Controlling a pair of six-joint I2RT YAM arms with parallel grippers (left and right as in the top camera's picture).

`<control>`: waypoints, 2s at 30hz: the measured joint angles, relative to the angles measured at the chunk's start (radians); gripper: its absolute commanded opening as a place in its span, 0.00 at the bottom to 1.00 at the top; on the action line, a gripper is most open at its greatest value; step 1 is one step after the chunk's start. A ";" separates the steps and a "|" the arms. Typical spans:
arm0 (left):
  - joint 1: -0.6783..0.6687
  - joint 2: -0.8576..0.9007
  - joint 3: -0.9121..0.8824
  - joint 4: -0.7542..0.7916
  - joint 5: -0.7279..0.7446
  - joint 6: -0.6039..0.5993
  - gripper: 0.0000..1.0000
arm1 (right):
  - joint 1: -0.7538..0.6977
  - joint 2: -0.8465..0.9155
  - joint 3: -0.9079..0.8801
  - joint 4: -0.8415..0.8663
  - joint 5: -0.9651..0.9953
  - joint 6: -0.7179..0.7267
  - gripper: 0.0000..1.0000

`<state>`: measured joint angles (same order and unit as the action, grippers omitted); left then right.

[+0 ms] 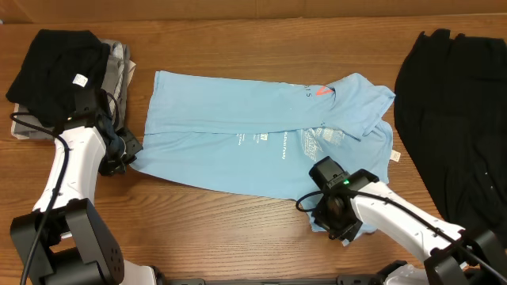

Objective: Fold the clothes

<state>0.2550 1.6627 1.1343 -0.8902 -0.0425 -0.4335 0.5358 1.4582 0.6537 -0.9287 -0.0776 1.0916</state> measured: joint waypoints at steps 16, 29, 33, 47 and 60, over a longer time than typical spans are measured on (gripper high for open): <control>0.012 0.004 0.174 -0.195 -0.005 0.079 0.04 | -0.144 -0.067 0.242 -0.488 0.049 -0.171 0.04; 0.016 0.004 0.261 -0.255 -0.079 0.101 0.04 | -0.312 -0.160 0.494 -0.554 0.023 -0.477 0.04; 0.016 0.004 0.261 -0.218 -0.084 0.101 0.04 | -0.349 -0.138 0.495 -0.355 0.036 -0.576 0.04; 0.016 0.004 0.215 0.003 -0.073 0.099 0.04 | -0.365 0.146 0.496 0.204 0.083 -0.804 0.04; -0.025 0.025 0.048 0.291 -0.042 0.097 0.04 | -0.365 0.303 0.497 0.307 0.116 -0.830 0.04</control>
<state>0.2302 1.6878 1.1820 -0.5987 -0.0849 -0.3367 0.1707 1.7611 1.1503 -0.6216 0.0383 0.2611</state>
